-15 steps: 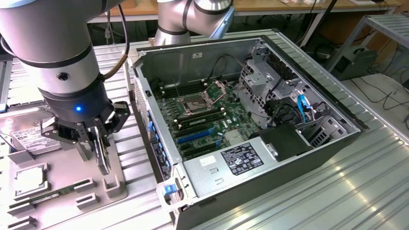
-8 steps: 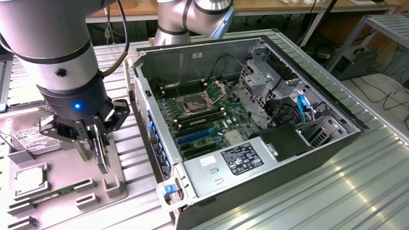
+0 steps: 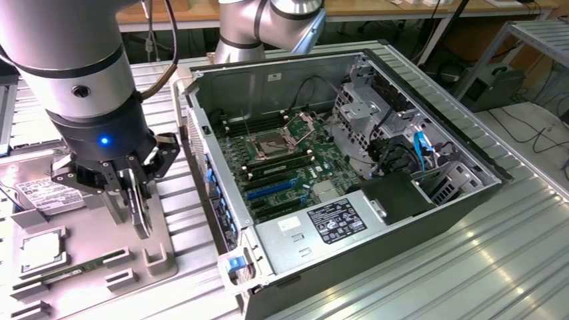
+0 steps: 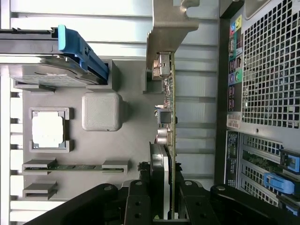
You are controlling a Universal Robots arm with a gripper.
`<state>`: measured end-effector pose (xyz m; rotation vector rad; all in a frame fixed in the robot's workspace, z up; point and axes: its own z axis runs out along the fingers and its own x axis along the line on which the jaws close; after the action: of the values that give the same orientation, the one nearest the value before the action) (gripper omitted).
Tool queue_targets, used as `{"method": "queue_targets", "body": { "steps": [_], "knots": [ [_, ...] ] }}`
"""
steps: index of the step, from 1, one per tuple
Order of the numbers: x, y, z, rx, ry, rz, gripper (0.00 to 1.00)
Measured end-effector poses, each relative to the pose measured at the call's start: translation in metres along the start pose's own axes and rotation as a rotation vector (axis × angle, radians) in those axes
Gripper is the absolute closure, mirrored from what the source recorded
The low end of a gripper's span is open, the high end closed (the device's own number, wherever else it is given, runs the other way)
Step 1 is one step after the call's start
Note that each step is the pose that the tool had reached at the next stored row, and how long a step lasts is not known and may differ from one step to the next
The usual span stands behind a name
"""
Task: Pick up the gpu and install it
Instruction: 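Pick up the gpu and move the gpu toward the slot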
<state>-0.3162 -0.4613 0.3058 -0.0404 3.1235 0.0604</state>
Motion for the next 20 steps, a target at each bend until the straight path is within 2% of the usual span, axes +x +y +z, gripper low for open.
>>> {"method": "queue_targets", "body": {
  "steps": [20],
  "knots": [
    [0.0,0.001,-0.0256,-0.0008,0.0,0.0,0.72]
  ]
}}
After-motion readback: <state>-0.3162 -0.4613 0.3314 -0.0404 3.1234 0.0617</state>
